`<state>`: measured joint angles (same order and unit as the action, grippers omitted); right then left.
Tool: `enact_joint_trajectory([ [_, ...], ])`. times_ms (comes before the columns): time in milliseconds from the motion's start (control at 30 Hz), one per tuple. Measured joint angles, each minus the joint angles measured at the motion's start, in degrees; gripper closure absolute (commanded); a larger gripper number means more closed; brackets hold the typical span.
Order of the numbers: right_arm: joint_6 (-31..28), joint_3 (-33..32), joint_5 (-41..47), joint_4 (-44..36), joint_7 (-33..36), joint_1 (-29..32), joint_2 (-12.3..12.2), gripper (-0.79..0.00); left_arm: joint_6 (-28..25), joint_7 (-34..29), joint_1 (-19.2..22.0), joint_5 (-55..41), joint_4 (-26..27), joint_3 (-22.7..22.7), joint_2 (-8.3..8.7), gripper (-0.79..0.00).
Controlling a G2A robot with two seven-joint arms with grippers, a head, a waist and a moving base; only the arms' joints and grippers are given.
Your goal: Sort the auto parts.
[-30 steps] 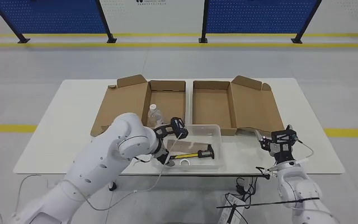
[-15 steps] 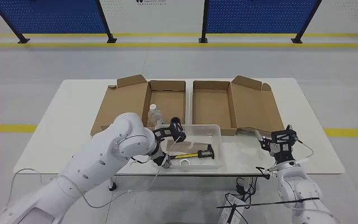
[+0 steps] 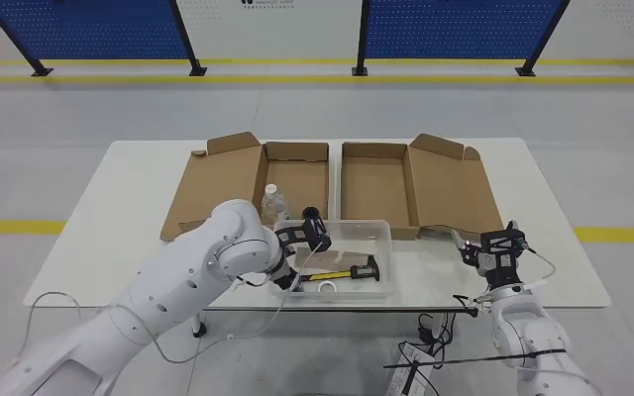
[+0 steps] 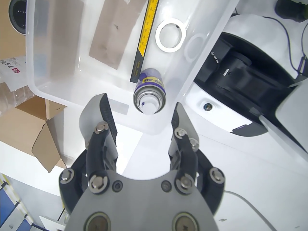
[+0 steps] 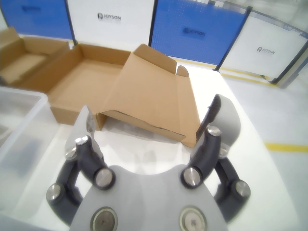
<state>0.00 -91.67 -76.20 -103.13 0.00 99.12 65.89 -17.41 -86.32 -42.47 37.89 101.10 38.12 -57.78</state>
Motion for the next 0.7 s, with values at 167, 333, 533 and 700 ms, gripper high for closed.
enact_joint_trajectory([
  [167,0.0,0.0,0.0,0.0,0.0,0.0,0.0,-0.785,-0.38,0.01,0.57,-0.23,-0.96,-0.76,-0.36,-0.508],
  [333,0.0,0.0,0.0,0.0,0.0,0.0,0.0,-0.785,-0.72,0.15,1.02,-0.51,-2.06,-1.59,-0.71,-0.493],
  [533,0.0,0.0,0.0,0.0,0.0,0.0,0.0,-0.785,-0.88,0.34,1.69,-0.65,-3.36,-2.42,-1.15,-0.462],
  [700,0.0,0.0,0.0,0.0,0.0,0.0,0.0,-0.785,-0.81,0.26,2.12,-0.97,-4.29,-3.25,-1.43,-0.483],
])
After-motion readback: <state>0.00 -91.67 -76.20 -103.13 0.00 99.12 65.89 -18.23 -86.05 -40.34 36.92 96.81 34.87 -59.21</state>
